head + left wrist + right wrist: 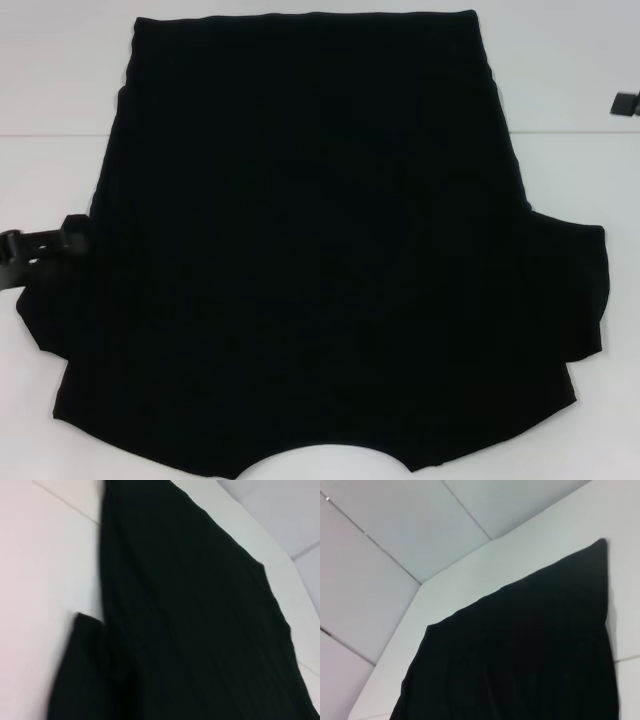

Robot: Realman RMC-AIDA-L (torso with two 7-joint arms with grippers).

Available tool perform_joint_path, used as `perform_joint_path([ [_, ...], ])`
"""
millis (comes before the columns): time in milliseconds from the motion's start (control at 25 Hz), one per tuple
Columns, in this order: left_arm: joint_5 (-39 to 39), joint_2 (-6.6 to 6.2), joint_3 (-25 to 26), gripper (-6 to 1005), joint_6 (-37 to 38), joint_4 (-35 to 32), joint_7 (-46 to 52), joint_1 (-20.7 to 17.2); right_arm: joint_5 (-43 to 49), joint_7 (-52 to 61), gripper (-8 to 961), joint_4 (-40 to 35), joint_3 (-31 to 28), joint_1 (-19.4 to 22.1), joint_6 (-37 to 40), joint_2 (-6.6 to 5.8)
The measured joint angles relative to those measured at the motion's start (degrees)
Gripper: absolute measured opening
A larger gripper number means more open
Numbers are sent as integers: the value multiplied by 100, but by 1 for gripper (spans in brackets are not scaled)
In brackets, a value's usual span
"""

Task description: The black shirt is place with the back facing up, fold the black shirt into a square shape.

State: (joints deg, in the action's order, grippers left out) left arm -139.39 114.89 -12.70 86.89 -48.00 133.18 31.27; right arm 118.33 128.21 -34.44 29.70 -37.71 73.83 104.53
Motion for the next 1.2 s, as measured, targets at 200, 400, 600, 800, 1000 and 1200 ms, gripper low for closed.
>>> perform_joint_path([
  [200, -293, 19, 125, 587, -356, -3, 113, -141, 4, 30, 923, -54, 6, 3, -22, 18],
  [400, -619, 34, 212, 532, -649, 25, 309, -192, 8, 28, 920, -52, 51, 30, -42, 27],
  [600, -624, 34, 289, 520, -666, 46, 370, -200, 8, 30, 918, -21, 53, 42, -49, 30],
  [800, -645, 44, 232, 490, -731, 85, 383, -201, 7, 31, 915, -18, 53, 47, -53, 30],
  [1000, -740, 56, 233, 341, -897, 243, 386, -205, 6, 34, 912, -19, 53, 55, -53, 27],
  [1200, -763, 62, 278, 345, -941, 280, 388, -278, 5, 34, 910, -19, 53, 62, -53, 24],
])
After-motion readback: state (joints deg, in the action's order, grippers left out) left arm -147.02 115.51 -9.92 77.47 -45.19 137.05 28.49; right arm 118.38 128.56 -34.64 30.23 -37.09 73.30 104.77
